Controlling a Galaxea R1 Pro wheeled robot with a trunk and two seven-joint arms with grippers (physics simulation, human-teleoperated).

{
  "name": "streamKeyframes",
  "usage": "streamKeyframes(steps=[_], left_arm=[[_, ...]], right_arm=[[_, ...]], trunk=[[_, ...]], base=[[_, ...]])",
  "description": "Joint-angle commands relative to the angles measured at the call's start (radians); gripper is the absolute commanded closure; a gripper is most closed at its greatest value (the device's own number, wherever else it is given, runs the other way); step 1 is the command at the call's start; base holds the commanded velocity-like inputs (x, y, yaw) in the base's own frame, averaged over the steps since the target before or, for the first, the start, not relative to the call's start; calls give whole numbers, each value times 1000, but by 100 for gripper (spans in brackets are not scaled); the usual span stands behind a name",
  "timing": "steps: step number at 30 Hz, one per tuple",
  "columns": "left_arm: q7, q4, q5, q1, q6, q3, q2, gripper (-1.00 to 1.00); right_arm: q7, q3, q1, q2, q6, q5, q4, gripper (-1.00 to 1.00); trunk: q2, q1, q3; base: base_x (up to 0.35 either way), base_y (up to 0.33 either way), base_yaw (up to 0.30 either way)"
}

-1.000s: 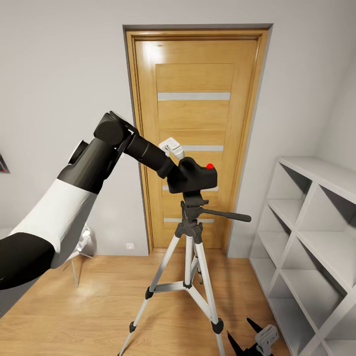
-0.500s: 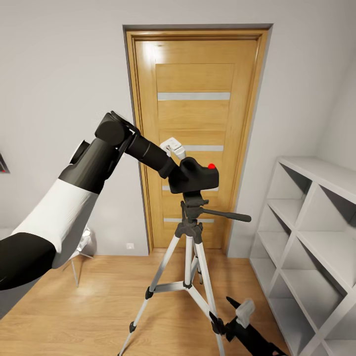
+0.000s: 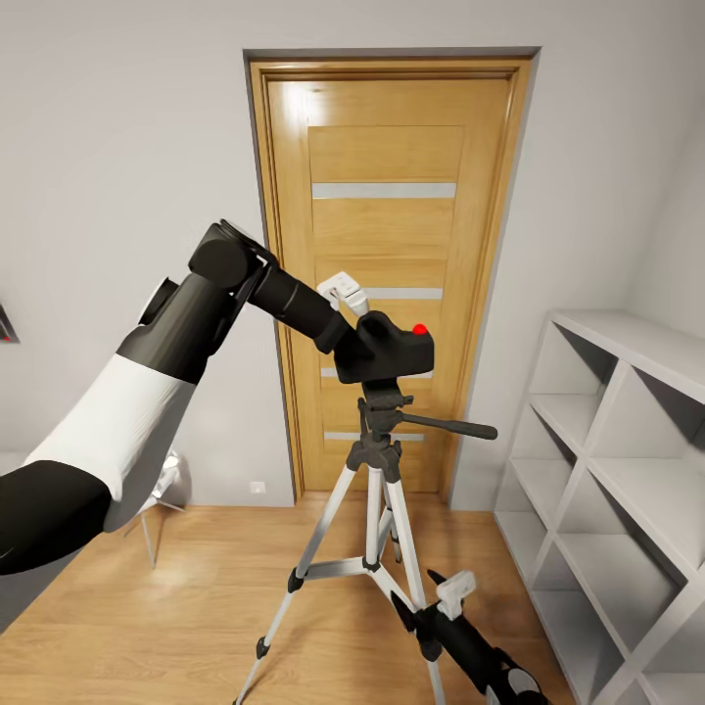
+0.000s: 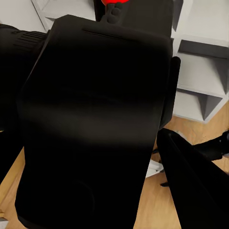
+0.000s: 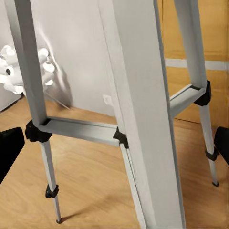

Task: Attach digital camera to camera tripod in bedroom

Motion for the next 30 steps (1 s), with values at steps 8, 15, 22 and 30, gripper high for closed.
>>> streamKeyframes(steps=[8,15,22,30], left_arm=[[-9,-1,-11,-1,10,0,-7,100],[-9,-1,-11,-2,10,0,-8,100],[-9,-1,-11,-3,10,0,-7,100],[-9,-1,-11,-3,10,0,-7,100]], right_arm=[[-113,43,-54,10,81,7,-3,-100],[-156,46,-82,10,108,7,-4,-100],[-166,47,-107,11,168,7,-4,-100],[-167,59,-117,11,185,8,-4,-100]], trunk=[[-2,1,-2],[-2,1,-2],[-2,1,-2],[-2,1,-2]], base=[[0,0,0],[0,0,0],[0,0,0],[0,0,0]])
